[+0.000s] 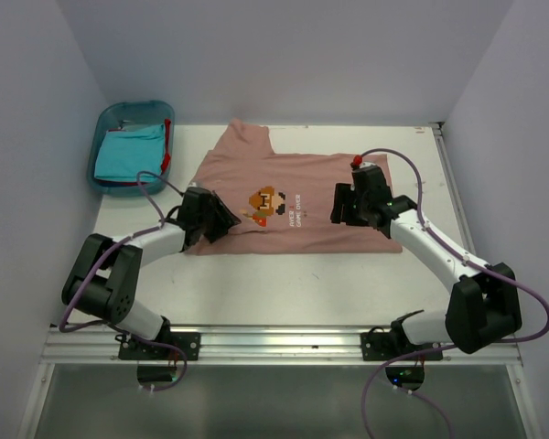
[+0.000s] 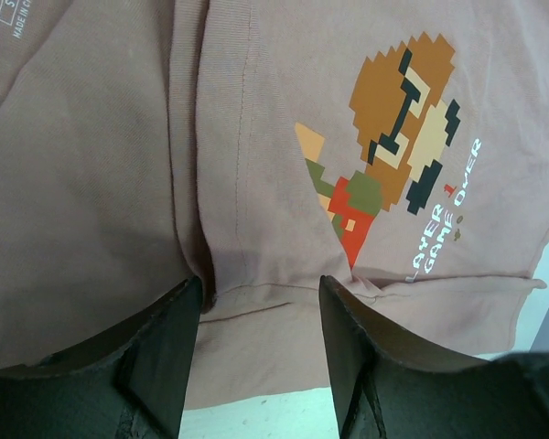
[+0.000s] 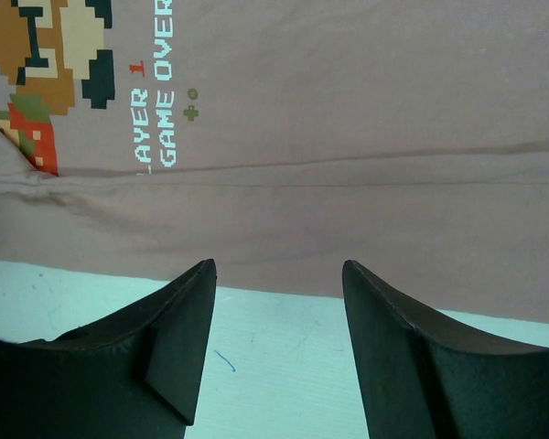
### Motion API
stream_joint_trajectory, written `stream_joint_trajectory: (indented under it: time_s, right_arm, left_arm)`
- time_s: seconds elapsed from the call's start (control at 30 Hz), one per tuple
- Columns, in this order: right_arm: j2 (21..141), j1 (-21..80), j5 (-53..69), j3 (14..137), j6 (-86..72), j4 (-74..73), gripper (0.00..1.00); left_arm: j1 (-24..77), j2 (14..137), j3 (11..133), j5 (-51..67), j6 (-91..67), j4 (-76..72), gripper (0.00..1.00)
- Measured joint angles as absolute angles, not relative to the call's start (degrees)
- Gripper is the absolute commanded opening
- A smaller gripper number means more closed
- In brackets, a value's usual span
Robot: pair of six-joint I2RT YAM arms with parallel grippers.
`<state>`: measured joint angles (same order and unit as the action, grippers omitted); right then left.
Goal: Fold and stack the t-shirts
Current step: Fold the flattened tshirt in 1/3 of the way
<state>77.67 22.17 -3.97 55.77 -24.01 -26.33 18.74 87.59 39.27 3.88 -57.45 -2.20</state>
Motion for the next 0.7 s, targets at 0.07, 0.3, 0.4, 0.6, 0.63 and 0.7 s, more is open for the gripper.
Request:
stream_joint_trajectory:
  time_s: [0.07, 0.3, 0.4, 0.6, 0.63, 0.7]
  right_arm:
    - [77.67, 22.17, -3.97, 55.77, -24.01, -26.33, 0.59]
    - [77.67, 22.17, -3.95, 55.75, -24.03, -26.17, 0.53]
    - [77.67, 22.17, -3.95, 55.61, -24.03, -26.15, 0.51]
    - [77.67, 22.17, -3.95, 54.81, -24.05, -26.24, 0.48]
    - [77.67, 22.17, -3.95, 54.81, -24.05, -26.22, 0.47]
    - [77.67, 22.17, -3.95, 54.81, -24.08, -26.17, 0.47]
  left_arm:
    - [18.74, 87.59, 39.38, 3.86, -57.45, -2.17, 0.57]
    - [18.74, 88.09, 39.55, 3.88, -57.41, -2.48, 0.38]
    - [18.7, 89.6, 39.68, 4.03, -57.06, -2.61, 0.18]
    - [18.46, 91.26, 39.86, 4.21, -56.36, -2.5, 0.0]
    - [18.39, 91.26, 40.03, 4.25, -56.36, -2.48, 0.0]
    - [18.39, 91.26, 40.47, 4.29, -56.29, -2.39, 0.0]
